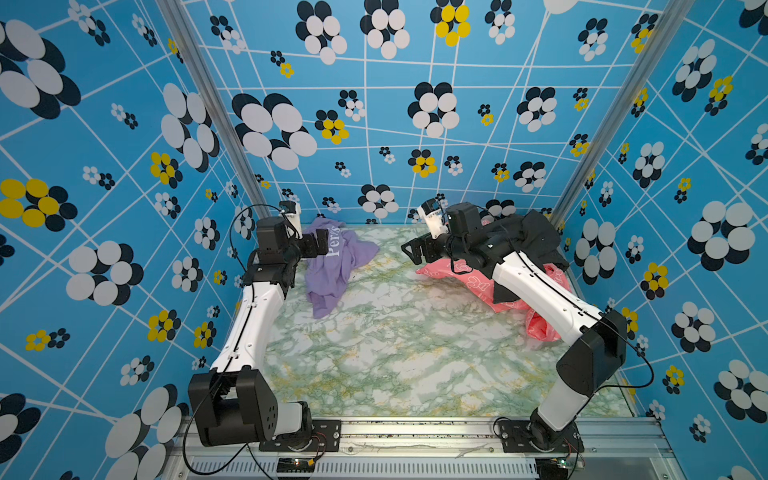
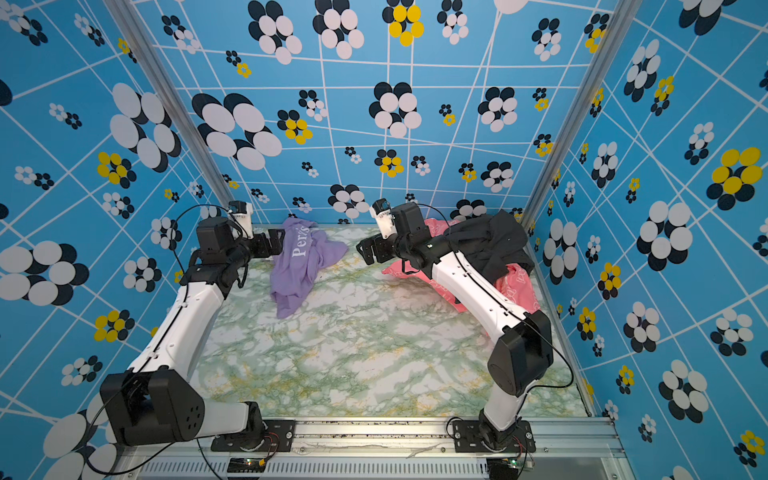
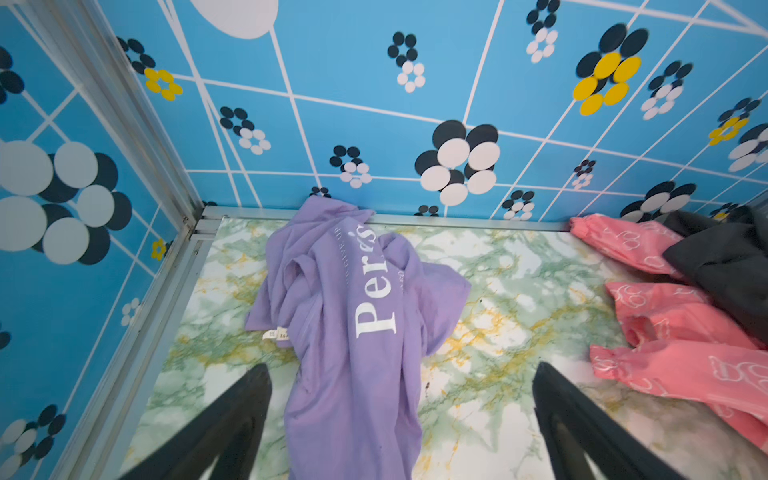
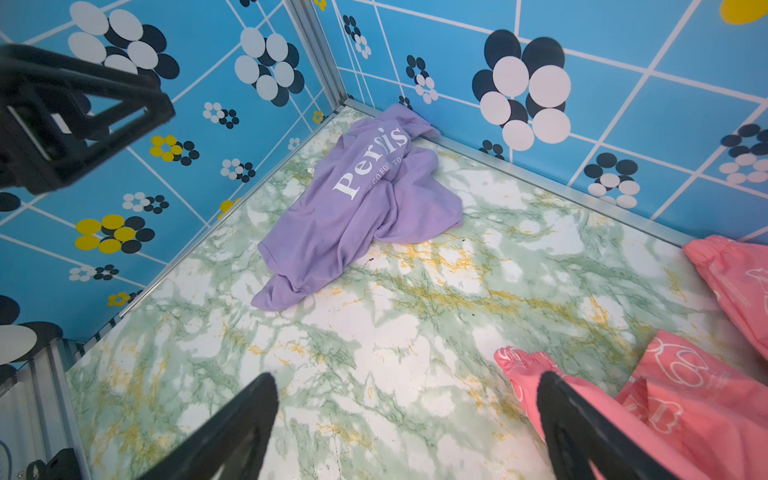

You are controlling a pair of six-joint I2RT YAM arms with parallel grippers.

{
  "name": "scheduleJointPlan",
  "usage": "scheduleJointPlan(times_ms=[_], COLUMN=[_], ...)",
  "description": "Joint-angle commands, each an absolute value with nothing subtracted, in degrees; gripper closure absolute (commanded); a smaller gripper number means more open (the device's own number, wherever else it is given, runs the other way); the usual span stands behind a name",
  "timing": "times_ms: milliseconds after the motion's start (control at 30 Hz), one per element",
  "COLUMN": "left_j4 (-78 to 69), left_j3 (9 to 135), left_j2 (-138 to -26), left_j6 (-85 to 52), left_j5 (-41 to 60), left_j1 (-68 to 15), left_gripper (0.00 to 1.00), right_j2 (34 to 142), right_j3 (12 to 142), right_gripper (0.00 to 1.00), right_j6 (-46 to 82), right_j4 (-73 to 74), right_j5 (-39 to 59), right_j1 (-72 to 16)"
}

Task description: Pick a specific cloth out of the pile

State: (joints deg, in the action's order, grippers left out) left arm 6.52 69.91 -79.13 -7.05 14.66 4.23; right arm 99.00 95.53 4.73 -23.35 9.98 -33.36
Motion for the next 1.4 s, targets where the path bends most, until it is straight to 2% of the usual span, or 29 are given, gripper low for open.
scheduleJointPlan(times_ms=[0,167,400,533,733,933,1133,1367], left_j4=[3.6,0.9,-3.1,-8.2,-13.7,-15.5,-29.4,-43.4], left_j3=[70.3,67.2,59.6,51.9,41.9,35.5,27.2,21.7], left_j2=[-82.4,-83.2,-80.6,-77.6,-73.5,-72.9,-73.9,-79.3], left_j6=[-13.1,-13.7,-9.3,-8.3,-7.7,-5.8,-7.3,-9.7], left_j5=[18.9,16.9,10.1,5.1,-4.8,-10.1,-10.5,-5.7], left_j1=[3.5,1.4,0.7,0.7,0.9,1.9,3.8,4.9], left_gripper=[0.01,0.01,0.01,0.01,0.01,0.01,0.01,0.01], right_j2=[95.9,93.4,86.5,80.7,75.9,75.4,78.2,83.8], right_j3=[93.9,92.1,79.1,68.4,54.8,44.2,39.2,42.3], right_gripper=[0.01,0.01,0.01,0.01,0.01,0.01,0.01,0.01], right_j6=[4.6,1.9,2.8,7.7,13.3,10.6,8.4,5.4], right_j4=[-22.3,-22.3,-15.5,-8.6,-3.8,4.7,11.3,12.9], right_j5=[10.2,6.4,-3.8,-10.1,-14.5,-19.0,-25.4,-27.4], right_j1=[-33.5,-33.6,-31.1,-26.3,-16.6,-12.7,-11.1,-9.5])
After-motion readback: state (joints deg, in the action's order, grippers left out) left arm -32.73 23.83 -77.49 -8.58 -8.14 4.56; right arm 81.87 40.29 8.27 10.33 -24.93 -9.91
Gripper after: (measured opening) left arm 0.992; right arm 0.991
